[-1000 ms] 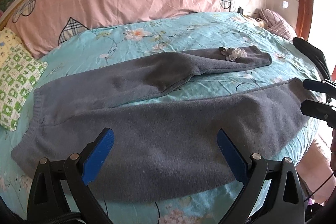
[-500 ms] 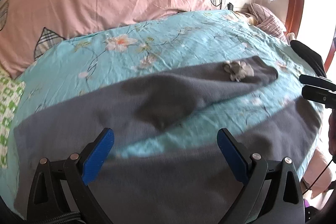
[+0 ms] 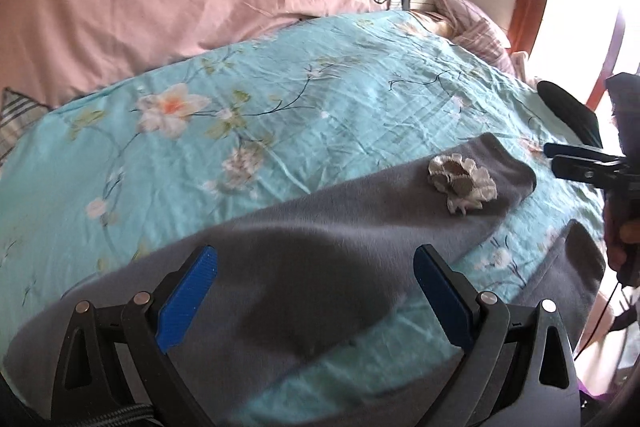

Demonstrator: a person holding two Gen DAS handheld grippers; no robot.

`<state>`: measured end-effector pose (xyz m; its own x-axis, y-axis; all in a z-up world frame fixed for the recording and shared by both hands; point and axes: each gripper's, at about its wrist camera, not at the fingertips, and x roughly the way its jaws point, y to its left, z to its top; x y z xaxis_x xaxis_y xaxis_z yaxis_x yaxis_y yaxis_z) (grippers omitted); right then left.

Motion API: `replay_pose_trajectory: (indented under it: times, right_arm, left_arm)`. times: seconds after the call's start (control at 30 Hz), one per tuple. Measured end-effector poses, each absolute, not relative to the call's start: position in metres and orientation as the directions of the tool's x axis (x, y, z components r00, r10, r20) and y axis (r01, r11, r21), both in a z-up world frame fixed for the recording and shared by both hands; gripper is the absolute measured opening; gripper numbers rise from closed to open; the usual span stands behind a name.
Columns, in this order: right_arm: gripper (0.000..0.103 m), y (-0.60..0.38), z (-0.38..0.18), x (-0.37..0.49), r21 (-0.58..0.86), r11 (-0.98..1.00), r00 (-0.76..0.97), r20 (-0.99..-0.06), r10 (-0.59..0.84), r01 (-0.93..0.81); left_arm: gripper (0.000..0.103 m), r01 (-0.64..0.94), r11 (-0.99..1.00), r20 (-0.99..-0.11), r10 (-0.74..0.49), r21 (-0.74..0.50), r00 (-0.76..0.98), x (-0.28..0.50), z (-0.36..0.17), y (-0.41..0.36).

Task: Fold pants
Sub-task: 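Lower both grippers onto the pant leg cuffs and close them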

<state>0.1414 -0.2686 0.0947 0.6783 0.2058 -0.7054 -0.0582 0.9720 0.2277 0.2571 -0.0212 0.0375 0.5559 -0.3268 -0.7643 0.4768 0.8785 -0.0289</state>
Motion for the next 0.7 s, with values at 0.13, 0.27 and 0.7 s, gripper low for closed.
replay_pose_trajectory:
  times: [0.13, 0.27, 0.7]
  right_arm:
    - [0.083, -0.281, 0.083, 0.166, 0.242, 0.970, 0.638, -0.743, 0.201, -0.024]
    - [0.070, -0.295, 0.071, 0.192, 0.273, 0.962, 0.591, -0.778, 0.212, 0.014]
    - [0.048, -0.301, 0.053, 0.227, 0.277, 0.960, 0.520, -0.825, 0.220, 0.033]
  left_arm:
    - [0.099, 0.545, 0.835, -0.772, -0.398, -0.080, 0.496, 0.287, 0.035, -0.022]
    - [0.099, 0.597, 0.798, -0.795, -0.415, -0.084, 0.443, 0.313, 0.028, -0.031]
    - [0.072, 0.744, 0.662, -0.916, -0.348, -0.087, 0.202, 0.367, -0.026, -0.062]
